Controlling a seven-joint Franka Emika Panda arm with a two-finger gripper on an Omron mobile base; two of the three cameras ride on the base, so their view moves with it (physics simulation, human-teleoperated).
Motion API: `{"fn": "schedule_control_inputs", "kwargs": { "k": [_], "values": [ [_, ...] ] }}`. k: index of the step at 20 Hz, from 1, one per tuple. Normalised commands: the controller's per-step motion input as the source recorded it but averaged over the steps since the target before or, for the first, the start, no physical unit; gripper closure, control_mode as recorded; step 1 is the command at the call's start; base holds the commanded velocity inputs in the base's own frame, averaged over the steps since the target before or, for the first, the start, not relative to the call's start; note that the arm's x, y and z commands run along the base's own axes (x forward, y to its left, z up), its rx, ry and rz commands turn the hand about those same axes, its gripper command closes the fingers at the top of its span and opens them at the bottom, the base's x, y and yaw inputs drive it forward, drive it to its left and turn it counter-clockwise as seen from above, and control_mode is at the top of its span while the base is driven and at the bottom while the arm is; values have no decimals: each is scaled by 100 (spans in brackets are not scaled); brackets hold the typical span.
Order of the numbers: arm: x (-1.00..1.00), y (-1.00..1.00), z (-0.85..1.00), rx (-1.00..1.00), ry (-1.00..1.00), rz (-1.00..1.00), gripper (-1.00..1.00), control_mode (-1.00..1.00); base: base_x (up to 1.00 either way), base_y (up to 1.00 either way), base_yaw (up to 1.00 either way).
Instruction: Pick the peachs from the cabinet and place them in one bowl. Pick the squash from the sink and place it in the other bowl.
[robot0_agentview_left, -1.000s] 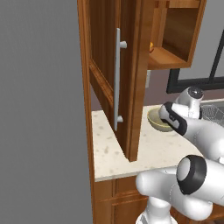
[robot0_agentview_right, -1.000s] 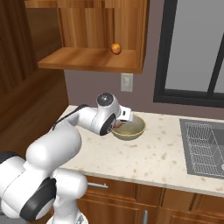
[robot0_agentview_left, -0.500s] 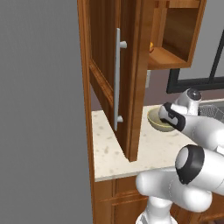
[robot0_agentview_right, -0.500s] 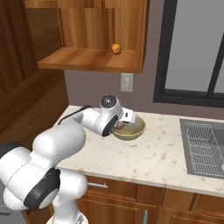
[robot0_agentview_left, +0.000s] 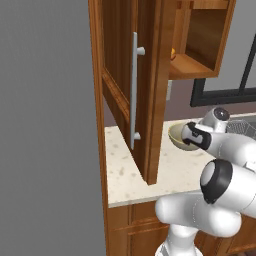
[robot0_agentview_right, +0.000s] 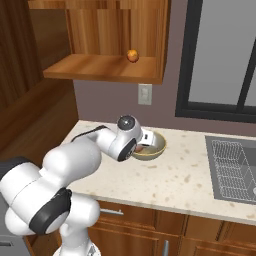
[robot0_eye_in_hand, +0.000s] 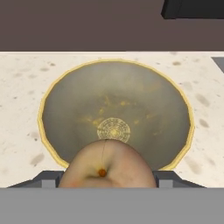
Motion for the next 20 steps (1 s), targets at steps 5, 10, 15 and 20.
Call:
{"fn": "schedule_control_inputs", "kwargs": {
  "k": [5,10,15,20],
  "values": [
    [3,0,-18,0,-2,0,100,-100,0,0,0],
    [0,0,0,0,-3,0,100,-100,0,0,0],
    [2,0,0,0,0,0,100,-100,0,0,0],
    [11,0,4,0,0,0,100,-100,0,0,0]
  ]
}}
